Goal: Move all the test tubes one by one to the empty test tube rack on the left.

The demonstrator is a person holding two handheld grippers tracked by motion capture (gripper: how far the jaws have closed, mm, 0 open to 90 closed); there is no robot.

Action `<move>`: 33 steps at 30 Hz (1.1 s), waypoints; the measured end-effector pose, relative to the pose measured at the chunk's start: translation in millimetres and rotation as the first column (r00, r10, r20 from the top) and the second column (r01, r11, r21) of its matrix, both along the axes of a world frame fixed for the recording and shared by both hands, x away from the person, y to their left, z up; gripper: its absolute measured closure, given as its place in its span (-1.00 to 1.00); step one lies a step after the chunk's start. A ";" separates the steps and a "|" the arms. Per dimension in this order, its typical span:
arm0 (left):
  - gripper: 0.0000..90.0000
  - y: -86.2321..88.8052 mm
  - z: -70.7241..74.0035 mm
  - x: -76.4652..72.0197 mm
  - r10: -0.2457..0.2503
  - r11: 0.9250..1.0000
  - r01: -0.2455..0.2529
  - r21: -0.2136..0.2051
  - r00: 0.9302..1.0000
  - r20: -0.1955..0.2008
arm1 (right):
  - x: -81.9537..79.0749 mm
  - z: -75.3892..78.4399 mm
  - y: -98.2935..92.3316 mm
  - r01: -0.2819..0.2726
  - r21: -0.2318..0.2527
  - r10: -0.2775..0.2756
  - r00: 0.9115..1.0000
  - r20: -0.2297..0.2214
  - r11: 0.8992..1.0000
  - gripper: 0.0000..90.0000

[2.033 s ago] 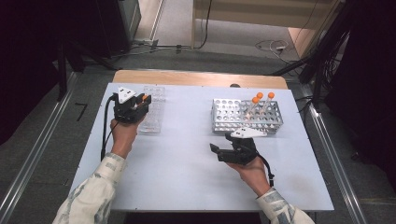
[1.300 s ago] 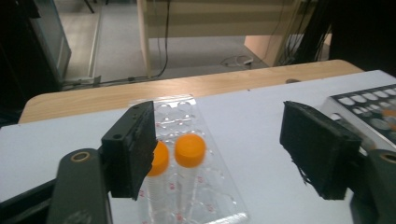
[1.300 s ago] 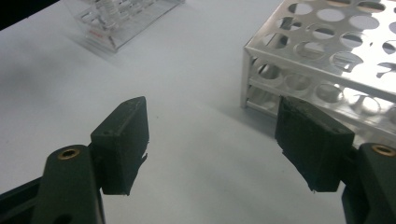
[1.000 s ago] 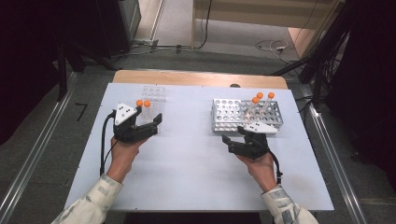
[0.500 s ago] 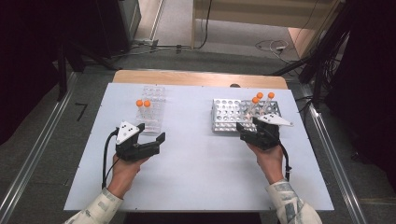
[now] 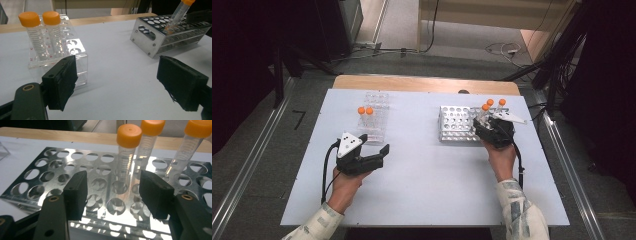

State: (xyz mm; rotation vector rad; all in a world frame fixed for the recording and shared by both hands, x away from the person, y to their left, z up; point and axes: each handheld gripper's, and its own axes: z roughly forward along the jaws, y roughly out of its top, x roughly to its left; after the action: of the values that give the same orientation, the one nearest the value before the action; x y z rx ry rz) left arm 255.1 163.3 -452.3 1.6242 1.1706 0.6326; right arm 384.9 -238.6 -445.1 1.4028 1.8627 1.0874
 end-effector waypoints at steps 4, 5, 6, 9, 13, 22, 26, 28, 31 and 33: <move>-0.63 0.3 0.1 -0.2 0.001 1.000 -0.001 -0.002 1.000 0.000 | 8.3 0.5 2.0 0.026 -0.010 -0.026 1.000 0.016 1.000 0.06; -0.63 0.5 0.2 -0.3 0.000 1.000 0.000 -0.003 1.000 0.001 | 10.8 -0.2 2.7 0.032 -0.019 -0.032 0.999 0.013 0.999 0.11; -0.62 0.5 0.3 -0.4 0.002 1.000 -0.001 -0.004 1.000 0.003 | 12.6 -0.9 3.4 0.037 -0.021 -0.036 0.999 0.013 0.999 0.15; -0.62 1.0 0.5 -0.8 0.005 1.000 -0.005 -0.006 1.000 0.005 | 17.2 -1.8 4.8 0.049 -0.028 -0.049 0.999 0.025 0.998 0.21; -0.61 1.8 0.6 -1.0 0.007 1.000 -0.007 -0.008 1.000 0.007 | 22.4 -4.8 6.7 0.057 -0.031 -0.056 0.998 0.022 0.998 0.35; -0.61 1.3 -0.9 -0.2 0.003 1.000 -0.003 -0.005 1.000 0.001 | 25.4 -7.5 10.3 0.063 -0.036 -0.062 0.998 0.033 0.997 0.59; -0.61 1.1 -1.2 0.0 -0.001 1.000 0.001 -0.004 1.000 -0.005 | 24.8 -5.7 10.0 0.063 -0.036 -0.062 0.997 0.039 0.997 0.59; -0.61 0.7 -1.2 -0.1 0.000 1.000 0.000 -0.002 1.000 -0.003 | 24.2 -3.7 10.3 0.063 -0.036 -0.062 0.997 0.046 0.997 0.59; -0.61 1.1 -1.1 -0.2 0.000 1.000 0.000 -0.004 1.000 -0.003 | 23.7 0.7 10.2 0.061 -0.036 -0.059 0.997 0.051 0.997 0.59; -0.61 1.4 -1.0 -0.2 0.001 1.000 -0.001 -0.004 1.000 -0.003 | 22.9 5.1 10.4 0.055 -0.045 -0.052 0.997 0.063 0.997 0.60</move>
State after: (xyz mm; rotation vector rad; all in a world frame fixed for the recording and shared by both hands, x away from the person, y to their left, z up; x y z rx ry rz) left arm 254.9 164.8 -453.3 1.6220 1.1744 0.6276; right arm 407.8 -228.2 -440.0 1.3702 1.7853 1.0428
